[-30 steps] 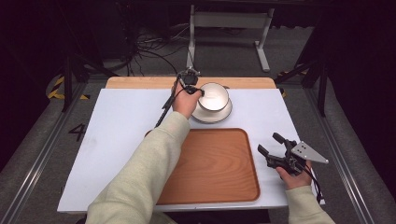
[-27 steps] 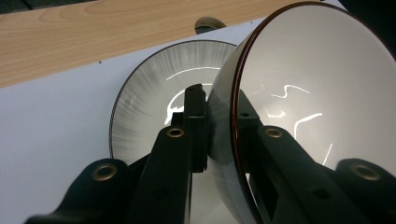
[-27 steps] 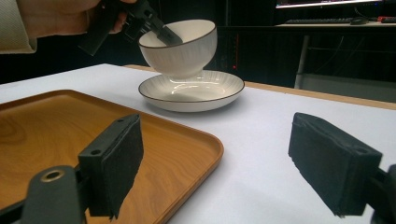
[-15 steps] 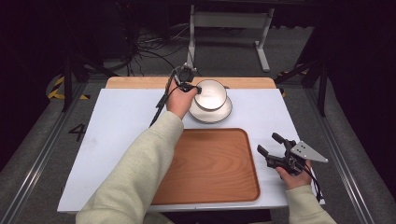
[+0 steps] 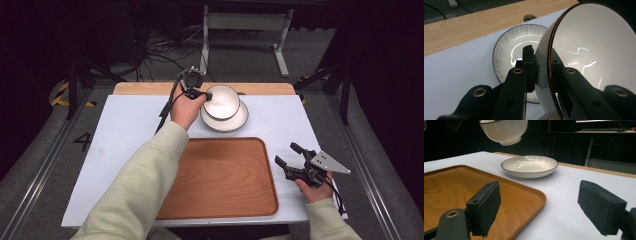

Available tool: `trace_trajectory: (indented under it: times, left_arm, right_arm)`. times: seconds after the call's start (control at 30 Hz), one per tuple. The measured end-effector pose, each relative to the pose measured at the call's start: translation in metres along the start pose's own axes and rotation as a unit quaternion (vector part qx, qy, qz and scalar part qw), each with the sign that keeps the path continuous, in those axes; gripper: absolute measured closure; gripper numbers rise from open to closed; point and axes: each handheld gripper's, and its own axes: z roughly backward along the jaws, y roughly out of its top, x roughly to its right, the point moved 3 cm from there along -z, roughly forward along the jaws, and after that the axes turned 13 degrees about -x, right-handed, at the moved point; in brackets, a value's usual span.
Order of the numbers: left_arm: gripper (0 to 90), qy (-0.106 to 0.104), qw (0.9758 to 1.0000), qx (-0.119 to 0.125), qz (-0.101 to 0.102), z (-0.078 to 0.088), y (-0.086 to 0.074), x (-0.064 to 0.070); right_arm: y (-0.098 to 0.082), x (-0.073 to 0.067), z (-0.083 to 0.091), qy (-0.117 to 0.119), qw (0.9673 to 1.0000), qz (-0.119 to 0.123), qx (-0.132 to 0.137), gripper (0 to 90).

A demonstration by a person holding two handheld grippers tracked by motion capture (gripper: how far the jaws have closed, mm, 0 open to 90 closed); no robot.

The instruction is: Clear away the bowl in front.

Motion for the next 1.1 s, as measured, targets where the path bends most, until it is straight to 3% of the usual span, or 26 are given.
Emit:
trace_trajectory:
  times: [0.4, 1.1]
  left_arm:
    - [81.7, -0.004, 0.9997, -0.012, -0.020, 0.024, -0.019, 0.000]
    - [81.7, -0.017, 0.9972, -0.028, -0.066, 0.065, -0.060, 0.019]
  right_arm:
    - [0.000, 0.000, 0.000, 0.005, 1.0000, 0.000, -0.002, 19.0]
    - [0.000, 0.002, 0.000, 0.021, 0.9998, -0.006, -0.001, 18.2]
